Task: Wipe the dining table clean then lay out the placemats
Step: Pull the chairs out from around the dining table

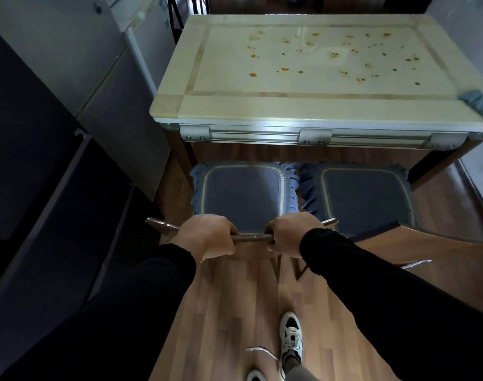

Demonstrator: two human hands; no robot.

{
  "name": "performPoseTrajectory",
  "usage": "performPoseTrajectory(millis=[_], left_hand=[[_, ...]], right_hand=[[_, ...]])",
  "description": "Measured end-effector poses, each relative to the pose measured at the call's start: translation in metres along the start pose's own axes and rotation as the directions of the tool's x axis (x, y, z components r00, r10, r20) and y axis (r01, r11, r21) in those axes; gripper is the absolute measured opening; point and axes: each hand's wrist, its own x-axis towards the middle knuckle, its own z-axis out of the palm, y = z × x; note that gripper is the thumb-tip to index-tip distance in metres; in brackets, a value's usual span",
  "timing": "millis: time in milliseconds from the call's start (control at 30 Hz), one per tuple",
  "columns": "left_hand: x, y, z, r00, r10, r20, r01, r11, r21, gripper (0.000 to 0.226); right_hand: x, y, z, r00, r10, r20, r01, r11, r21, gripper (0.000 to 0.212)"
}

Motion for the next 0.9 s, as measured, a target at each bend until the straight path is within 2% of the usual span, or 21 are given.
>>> performPoseTrajectory(millis=[467, 900], left_hand=[[0.084, -0.031, -0.06, 1.0, -0.008, 0.019, 0.007, 0.999, 0.033, 0.038], [0.144, -0.047, -0.105, 0.998, -0.047, 0.042, 0.045, 0.998, 0.044, 0.037]], right_hand=[[0.098, 0.035, -0.039, 0.998, -0.05, -0.037, 0.05, 0.999, -0.012, 0.026], [0.167, 0.063, -0.072, 0.994, -0.1, -0.05, 0.103, 0.994, 0.045, 0.025]])
